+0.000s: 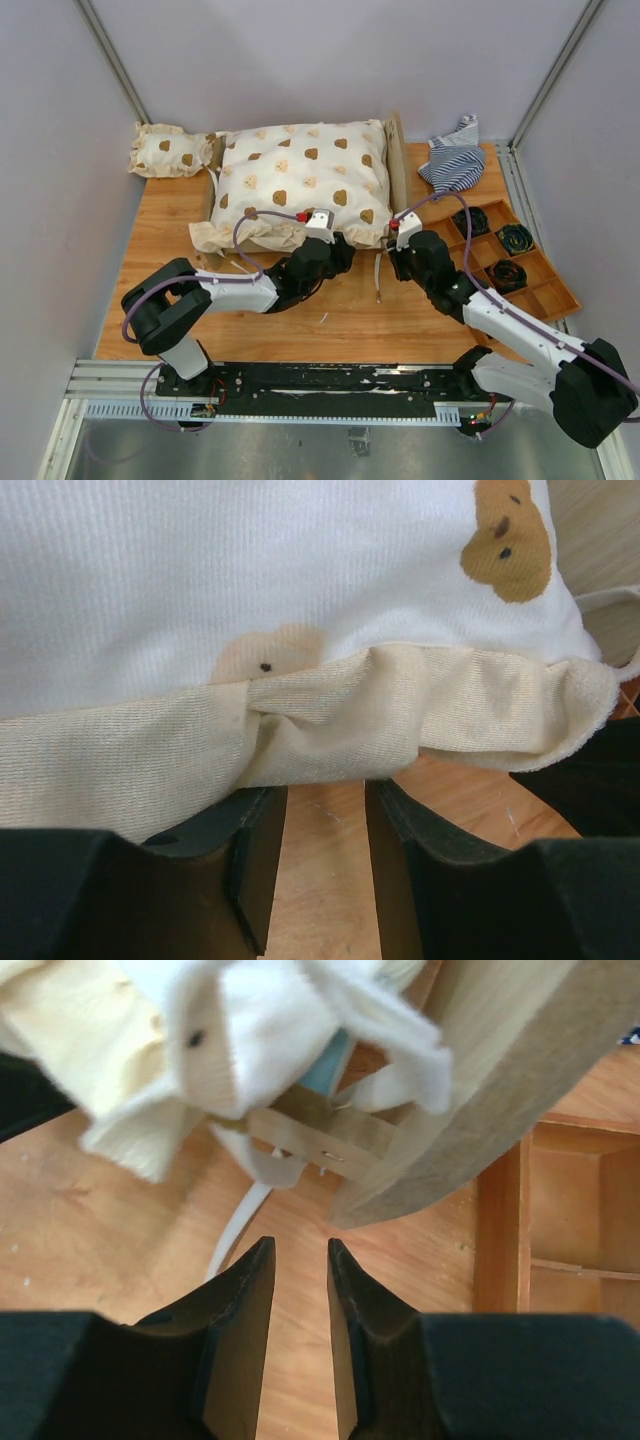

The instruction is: Set up the pet bed

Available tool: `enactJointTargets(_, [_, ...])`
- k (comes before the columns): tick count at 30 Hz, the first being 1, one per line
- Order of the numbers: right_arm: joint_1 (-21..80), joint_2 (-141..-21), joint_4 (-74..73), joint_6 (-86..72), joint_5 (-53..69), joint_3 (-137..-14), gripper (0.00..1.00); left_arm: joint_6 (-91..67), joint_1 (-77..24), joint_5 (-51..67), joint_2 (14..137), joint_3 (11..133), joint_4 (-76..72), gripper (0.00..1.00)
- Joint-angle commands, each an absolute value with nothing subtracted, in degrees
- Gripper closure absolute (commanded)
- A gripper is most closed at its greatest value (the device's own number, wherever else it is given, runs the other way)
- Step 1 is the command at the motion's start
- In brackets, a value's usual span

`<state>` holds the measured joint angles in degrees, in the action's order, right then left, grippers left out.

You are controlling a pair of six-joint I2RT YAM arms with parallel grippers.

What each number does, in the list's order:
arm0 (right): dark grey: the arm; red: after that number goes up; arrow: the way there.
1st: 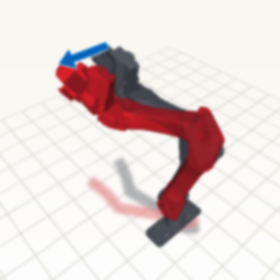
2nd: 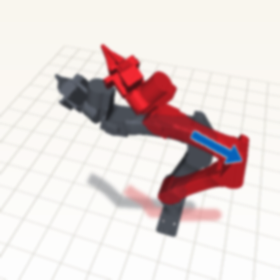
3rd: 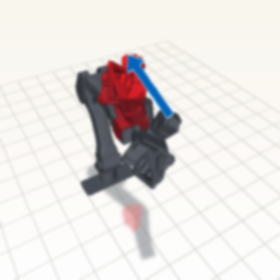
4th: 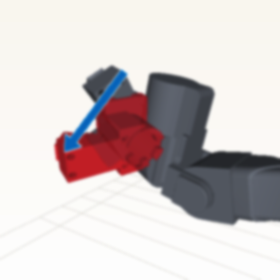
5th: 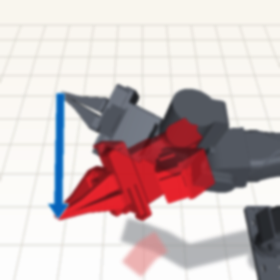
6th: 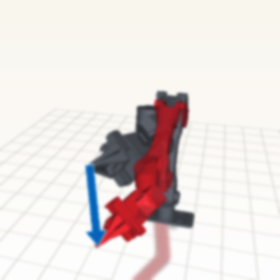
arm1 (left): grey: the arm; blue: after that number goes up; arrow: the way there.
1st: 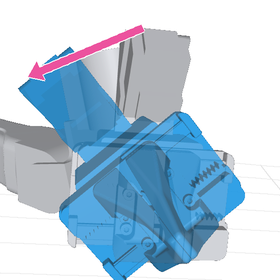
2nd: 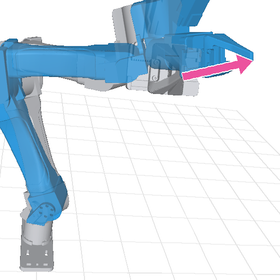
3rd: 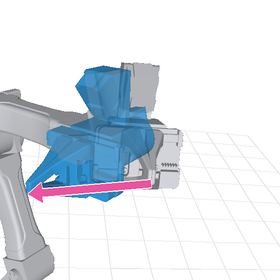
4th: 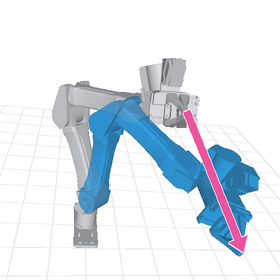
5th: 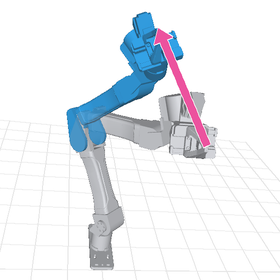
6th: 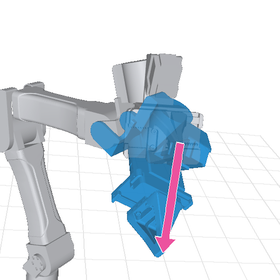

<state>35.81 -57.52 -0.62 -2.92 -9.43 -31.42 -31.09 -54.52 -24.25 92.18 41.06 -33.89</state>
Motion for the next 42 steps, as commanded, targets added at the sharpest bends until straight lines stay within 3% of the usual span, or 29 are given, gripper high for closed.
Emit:
enactJointTargets(1, [31.72, -62.49, 9.02, -3.44, -10.06, -32.57, 0.73, -30.09, -51.08, -27.75, 92.27, 43.77, -34.37, 0.58])
enactJointTargets(11, [24.94, -75.82, 23.46, 1.56, -7.02, -33.47, 0.72, -28.78, -49.31, -26.64, 94.90, 46.43, -34.10, 0.55])
enactJointTargets(17, [25.19, -78.98, 20.08, -3.68, -4.67, -34.57, 0.70, -29.14, -49.35, -20.65, 94.06, 45.50, -34.27, 0.53])
enactJointTargets(24, [29.25, -73.07, 19.29, -13.69, -7.30, -28.72, 0.70, -28.74, -55.03, -19.06, 94.88, 43.06, -37.22, 0.51])
enactJointTargets(31, [29.97, -77.05, 26.97, -17.42, -7.49, -26.38, 0.69, -35.86, -57.25, -16.74, 101.73, 43.25, -39.19, 0.52])
enactJointTargets(35, [29.97, -73.19, 17.61, -23.69, -15.55, -27.02, 0.70, -39.69, -58.92, -17.31, 104.69, 43.74, -39.29, 0.50])
enactJointTargets(42, [29.97, -58.94, 10.68, -20.11, -24.75, -23.97, 0.63, -41.66, -61.39, -22.67, 107.79, 46.49, -37.24, 0.46])
